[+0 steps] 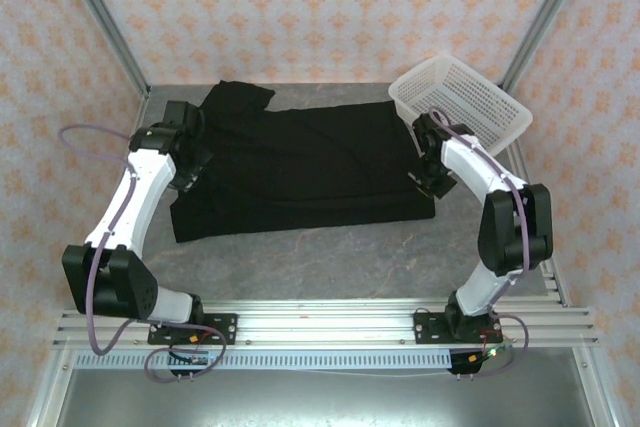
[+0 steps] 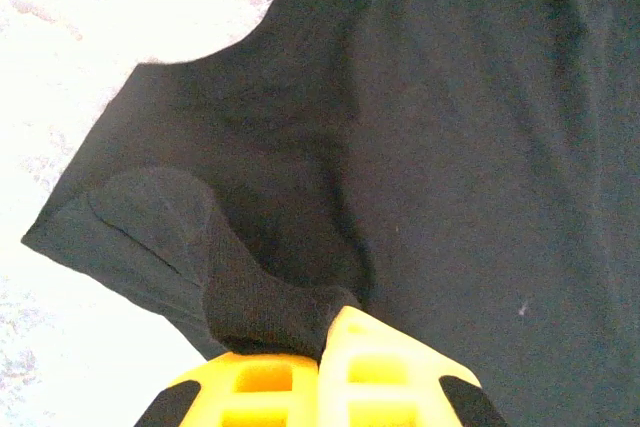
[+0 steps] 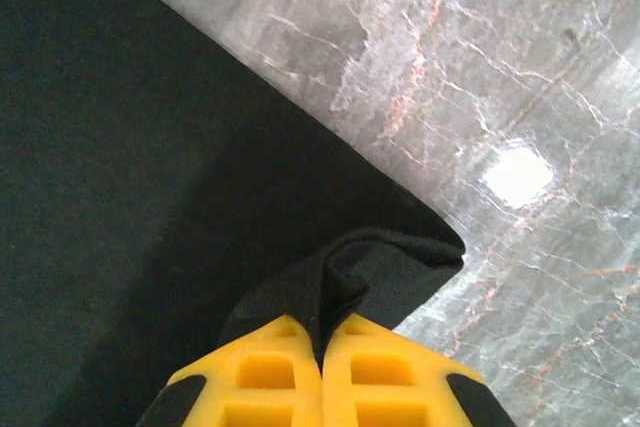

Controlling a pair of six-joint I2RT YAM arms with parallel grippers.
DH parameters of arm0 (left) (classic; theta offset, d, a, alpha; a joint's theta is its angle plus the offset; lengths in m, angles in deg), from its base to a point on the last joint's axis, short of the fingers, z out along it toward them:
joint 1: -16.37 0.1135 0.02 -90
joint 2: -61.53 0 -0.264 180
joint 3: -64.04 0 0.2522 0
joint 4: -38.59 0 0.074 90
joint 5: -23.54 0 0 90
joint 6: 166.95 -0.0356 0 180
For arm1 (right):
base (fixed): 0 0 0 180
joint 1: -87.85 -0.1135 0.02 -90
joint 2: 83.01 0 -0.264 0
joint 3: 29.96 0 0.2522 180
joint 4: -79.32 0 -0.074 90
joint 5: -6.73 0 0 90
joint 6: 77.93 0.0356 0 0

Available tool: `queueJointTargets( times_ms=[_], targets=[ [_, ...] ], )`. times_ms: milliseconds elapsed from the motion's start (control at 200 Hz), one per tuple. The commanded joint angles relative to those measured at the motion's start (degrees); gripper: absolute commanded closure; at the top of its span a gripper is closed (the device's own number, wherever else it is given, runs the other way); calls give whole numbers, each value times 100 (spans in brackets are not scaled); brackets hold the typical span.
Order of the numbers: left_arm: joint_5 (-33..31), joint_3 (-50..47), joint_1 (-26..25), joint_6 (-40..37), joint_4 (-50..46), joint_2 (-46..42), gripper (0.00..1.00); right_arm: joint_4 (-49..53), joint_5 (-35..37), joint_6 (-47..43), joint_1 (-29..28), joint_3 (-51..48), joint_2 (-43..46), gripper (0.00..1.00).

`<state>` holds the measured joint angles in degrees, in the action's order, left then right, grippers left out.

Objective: Fold and stack the t-shirts

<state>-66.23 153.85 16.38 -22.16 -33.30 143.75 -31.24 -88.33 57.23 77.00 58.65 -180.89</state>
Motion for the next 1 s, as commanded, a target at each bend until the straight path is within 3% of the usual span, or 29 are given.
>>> queueJointTargets(
  times_ms=[0,996],
  targets=[
    [-278,331,66,-455,179,193,100,40,326,-47,60,302,-187,100],
    [-328,1606,140,-1142,309,1956,100,-106,303,-261,89,1503,-1460,100]
  ],
)
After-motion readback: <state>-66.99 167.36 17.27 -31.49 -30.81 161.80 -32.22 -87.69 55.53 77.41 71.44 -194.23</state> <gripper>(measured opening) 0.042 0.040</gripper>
